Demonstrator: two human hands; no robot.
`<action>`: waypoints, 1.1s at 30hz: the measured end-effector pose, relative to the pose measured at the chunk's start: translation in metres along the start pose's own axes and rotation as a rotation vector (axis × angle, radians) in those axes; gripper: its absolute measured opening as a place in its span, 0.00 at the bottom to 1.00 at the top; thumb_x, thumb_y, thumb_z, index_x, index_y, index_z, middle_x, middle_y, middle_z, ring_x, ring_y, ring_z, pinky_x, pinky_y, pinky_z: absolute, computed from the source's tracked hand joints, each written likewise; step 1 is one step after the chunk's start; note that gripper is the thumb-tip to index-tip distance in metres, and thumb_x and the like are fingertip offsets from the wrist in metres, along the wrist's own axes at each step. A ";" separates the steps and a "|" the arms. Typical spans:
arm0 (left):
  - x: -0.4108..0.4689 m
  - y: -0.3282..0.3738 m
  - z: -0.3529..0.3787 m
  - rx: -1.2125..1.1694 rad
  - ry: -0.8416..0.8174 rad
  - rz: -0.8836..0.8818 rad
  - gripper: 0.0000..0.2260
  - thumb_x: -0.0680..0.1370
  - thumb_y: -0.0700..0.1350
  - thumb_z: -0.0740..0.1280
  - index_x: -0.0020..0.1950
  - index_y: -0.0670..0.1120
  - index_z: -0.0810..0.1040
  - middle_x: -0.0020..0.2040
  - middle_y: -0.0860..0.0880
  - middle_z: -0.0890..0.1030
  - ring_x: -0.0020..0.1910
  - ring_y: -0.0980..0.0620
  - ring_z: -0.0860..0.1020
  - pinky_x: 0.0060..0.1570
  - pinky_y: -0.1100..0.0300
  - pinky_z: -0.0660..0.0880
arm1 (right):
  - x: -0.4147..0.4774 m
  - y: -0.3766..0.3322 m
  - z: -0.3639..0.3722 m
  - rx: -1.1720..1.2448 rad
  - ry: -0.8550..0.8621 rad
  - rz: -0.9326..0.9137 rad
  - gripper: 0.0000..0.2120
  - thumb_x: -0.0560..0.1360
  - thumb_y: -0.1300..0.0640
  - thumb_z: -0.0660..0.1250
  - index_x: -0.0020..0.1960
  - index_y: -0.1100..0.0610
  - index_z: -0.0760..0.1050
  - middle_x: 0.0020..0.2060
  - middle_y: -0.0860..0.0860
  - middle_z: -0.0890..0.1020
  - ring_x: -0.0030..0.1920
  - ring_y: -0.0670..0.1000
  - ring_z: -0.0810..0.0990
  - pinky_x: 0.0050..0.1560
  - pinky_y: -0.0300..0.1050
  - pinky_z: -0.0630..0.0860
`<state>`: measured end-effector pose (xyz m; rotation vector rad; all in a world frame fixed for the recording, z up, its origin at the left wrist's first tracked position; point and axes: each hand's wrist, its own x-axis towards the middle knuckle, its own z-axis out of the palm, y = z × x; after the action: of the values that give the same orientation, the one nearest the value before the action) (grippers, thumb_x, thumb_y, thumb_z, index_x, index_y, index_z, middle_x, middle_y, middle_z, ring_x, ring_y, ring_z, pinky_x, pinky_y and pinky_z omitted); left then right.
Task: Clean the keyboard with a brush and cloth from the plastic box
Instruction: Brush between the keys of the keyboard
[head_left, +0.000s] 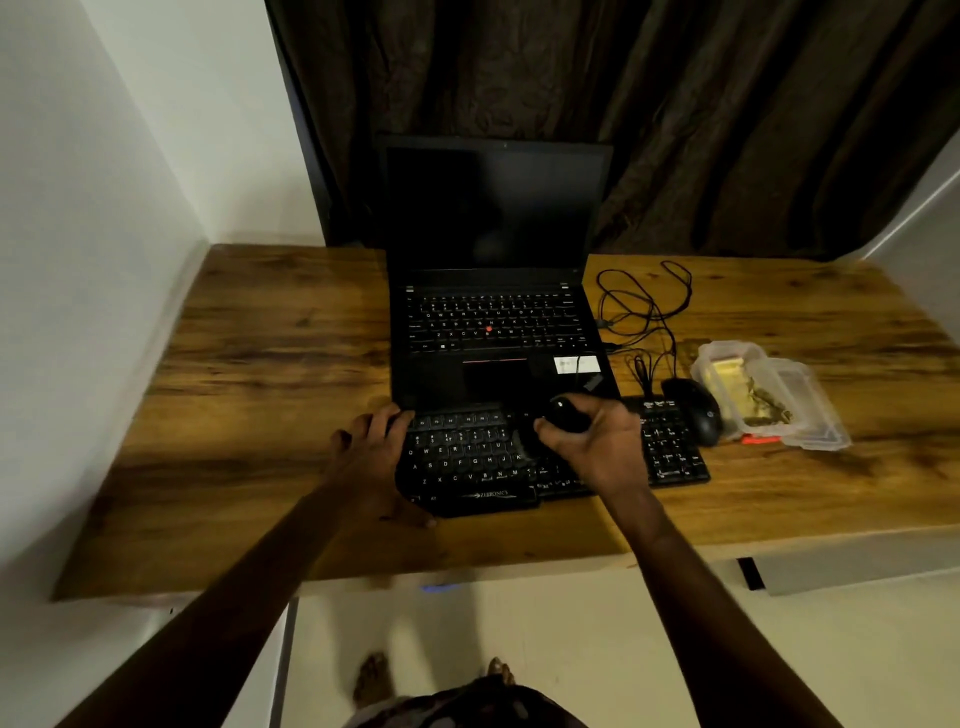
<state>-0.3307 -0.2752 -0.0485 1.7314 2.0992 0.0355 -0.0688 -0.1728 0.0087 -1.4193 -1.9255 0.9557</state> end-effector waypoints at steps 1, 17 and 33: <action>0.000 0.000 0.000 0.001 0.003 0.002 0.68 0.49 0.74 0.76 0.80 0.50 0.48 0.77 0.49 0.51 0.74 0.45 0.55 0.72 0.40 0.56 | 0.001 0.003 -0.005 0.010 0.011 0.021 0.05 0.71 0.57 0.78 0.46 0.54 0.85 0.38 0.45 0.86 0.37 0.38 0.83 0.37 0.27 0.75; -0.001 -0.003 0.002 -0.018 0.022 0.021 0.70 0.46 0.78 0.72 0.80 0.50 0.50 0.77 0.50 0.53 0.73 0.46 0.56 0.70 0.41 0.58 | 0.000 0.005 -0.008 -0.130 0.028 0.003 0.05 0.70 0.54 0.77 0.43 0.52 0.83 0.35 0.45 0.85 0.37 0.43 0.84 0.39 0.37 0.80; -0.001 -0.006 0.003 -0.027 0.032 0.038 0.69 0.48 0.77 0.73 0.81 0.50 0.48 0.78 0.49 0.52 0.75 0.46 0.55 0.71 0.41 0.56 | 0.005 -0.025 0.023 -0.185 -0.033 -0.032 0.05 0.71 0.52 0.76 0.44 0.52 0.82 0.36 0.47 0.84 0.38 0.46 0.83 0.41 0.46 0.83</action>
<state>-0.3350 -0.2779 -0.0529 1.7656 2.0787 0.1026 -0.1021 -0.1776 0.0148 -1.4782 -2.0999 0.8085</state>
